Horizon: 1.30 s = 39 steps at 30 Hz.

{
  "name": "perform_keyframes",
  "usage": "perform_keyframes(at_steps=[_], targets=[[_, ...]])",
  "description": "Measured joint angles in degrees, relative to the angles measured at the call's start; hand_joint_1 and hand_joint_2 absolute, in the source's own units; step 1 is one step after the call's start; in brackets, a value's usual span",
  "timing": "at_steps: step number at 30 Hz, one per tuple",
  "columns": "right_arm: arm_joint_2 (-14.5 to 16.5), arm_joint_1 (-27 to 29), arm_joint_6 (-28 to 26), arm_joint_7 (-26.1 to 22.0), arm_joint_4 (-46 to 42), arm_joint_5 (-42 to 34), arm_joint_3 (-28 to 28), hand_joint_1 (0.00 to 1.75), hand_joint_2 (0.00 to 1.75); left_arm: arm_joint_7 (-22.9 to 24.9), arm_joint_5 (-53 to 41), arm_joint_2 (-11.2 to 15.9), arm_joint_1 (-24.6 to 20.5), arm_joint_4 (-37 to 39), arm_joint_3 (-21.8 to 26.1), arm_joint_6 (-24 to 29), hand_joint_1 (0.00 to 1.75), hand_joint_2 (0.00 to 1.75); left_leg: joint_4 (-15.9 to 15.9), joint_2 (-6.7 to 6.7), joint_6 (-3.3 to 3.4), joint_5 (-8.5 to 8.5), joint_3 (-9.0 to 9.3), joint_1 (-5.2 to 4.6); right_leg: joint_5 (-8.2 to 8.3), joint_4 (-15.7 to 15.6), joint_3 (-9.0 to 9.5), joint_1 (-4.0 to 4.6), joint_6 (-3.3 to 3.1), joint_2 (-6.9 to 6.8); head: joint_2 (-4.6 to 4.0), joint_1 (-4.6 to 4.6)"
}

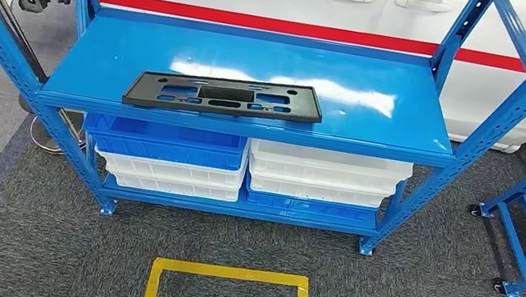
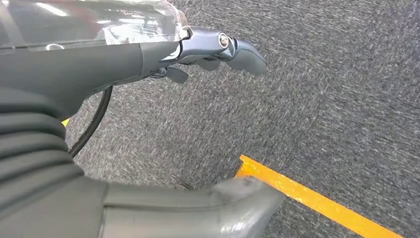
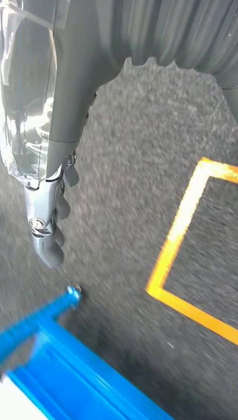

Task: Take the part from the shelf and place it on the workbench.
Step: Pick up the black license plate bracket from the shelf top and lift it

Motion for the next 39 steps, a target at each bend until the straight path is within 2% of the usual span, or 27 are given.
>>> perform_keyframes(at_steps=[3, 5, 8, 11, 13, 15, 17, 23, 31, 35, 37, 39], targets=[[-0.1, 0.8, 0.0, 0.0, -1.3, 1.2, -0.9, 0.0, 1.75, 0.0, -0.1, -0.2, -0.1, 0.0, 0.4, 0.0, 0.0, 0.0, 0.0, 0.0, 0.0, 0.0, 0.0, 0.0, 0.0, 0.0, 0.02, -0.01, 0.0, 0.0, 0.0, 0.0], [-0.3, 3.0, 0.0, 0.1, -6.6, 4.1, -0.8, 0.0, 1.75, -0.1, -0.8, -0.2, -0.2, 0.0, 0.7, -0.4, 0.0, 0.0, 0.0, -0.04, 0.0, 0.0, -0.01, -0.01, 0.0, 0.0, 0.07, -0.03, 0.01, -0.04, 0.0, 0.0], [-0.6, 6.5, 2.5, 3.4, -22.5, 4.3, 1.7, 0.0, 1.75, -1.1, -3.8, 0.2, 0.0, 0.1, 0.7, -3.4, 0.0, 0.0, 0.0, 0.0, 0.02, 0.02, -0.09, -0.03, 0.08, 0.0, -0.01, -0.04, 0.08, 0.06, 0.0, 0.0], [-0.5, 5.3, 12.3, 9.3, -41.8, 4.7, 2.8, 0.0, 1.75, -1.8, -7.4, 1.2, -0.1, 0.2, 0.0, -7.3, 0.0, 0.0, 0.0, 0.41, 0.06, 0.07, 0.0, 0.0, 0.25, 0.0, -0.18, -0.01, 0.17, 0.49, 0.0, 0.0], [-0.5, 3.8, 17.1, 10.0, -50.8, 9.4, 2.8, 0.0, 0.87, -1.7, -8.6, 1.6, -0.3, 0.3, -0.4, -8.3, 0.0, 0.0, 0.0, 0.43, 0.12, 0.11, 0.13, 0.01, 0.29, 0.0, -0.12, 0.0, 0.19, 0.48, 0.0, 0.0], [-0.6, 3.1, 16.8, 9.9, -57.8, 13.9, 4.3, 0.0, 0.87, -1.4, -9.8, 1.8, -0.3, 0.4, -0.8, -8.8, 0.0, 0.0, 0.0, 0.3, 0.17, 0.18, 0.18, 0.01, 0.29, 0.0, -0.01, 0.0, 0.2, 0.31, 0.0, 0.0], [-1.0, 3.0, 15.5, 10.1, -62.7, 16.6, 7.7, 0.0, 1.75, -1.0, -10.7, 1.9, -0.2, 0.5, -1.2, -9.4, 0.0, 0.0, 0.0, 0.26, 0.16, 0.2, 0.15, 0.01, 0.29, 0.0, 0.02, 0.0, 0.2, 0.28, 0.0, 0.0], [-1.7, 2.0, 15.1, 10.8, -69.3, 18.1, 18.9, 0.0, 1.75, 0.1, -12.2, 2.0, -0.5, 0.7, -2.1, -10.6, 0.0, 0.0, 0.0, 0.29, 0.16, 0.18, 0.07, 0.02, 0.29, -0.1, -0.03, 0.0, 0.2, 0.31, 0.0, 0.0], [-2.5, 0.9, 16.3, 14.7, -70.3, 16.6, 25.7, 0.0, 1.75, 1.6, -13.7, 2.0, -0.5, 1.0, -2.2, -10.5, 0.0, 0.0, 0.1, 0.27, 0.3, 0.19, -0.06, -0.2, 0.54, -0.5, 0.01, -0.23, 0.58, 0.31, 0.0, 0.0], [-4.2, 1.0, 15.9, 18.1, -70.3, 17.2, 27.1, 0.0, 1.75, 0.9, -15.1, 2.0, 0.2, 1.4, -3.2, -10.5, 0.0, 0.0, 0.2, 0.27, 0.86, 0.21, -0.22, -0.45, 0.83, -0.9, 0.1, -0.45, 1.11, 0.32, 0.0, 0.0], [-5.3, 1.1, 15.6, 20.4, -70.3, 19.6, 27.5, 0.0, 1.75, 0.6, -15.4, 2.0, 0.6, 1.4, -3.5, -10.7, 0.0, 0.0, -0.3, 0.29, 1.47, 0.52, -0.13, -0.33, 1.0, -1.3, 0.24, -0.46, 1.56, 0.3, 0.0, 0.0], [-6.6, 0.9, 15.3, 22.6, -70.2, 22.9, 28.1, 0.0, 1.75, 0.6, -15.8, 1.9, 0.7, 1.4, -3.5, -11.0, 0.0, 0.0, -1.1, 0.36, 2.2, 1.09, 0.2, -0.03, -0.14, 0.2, -0.42, -0.28, 1.66, 0.05, 0.0, 0.01]])
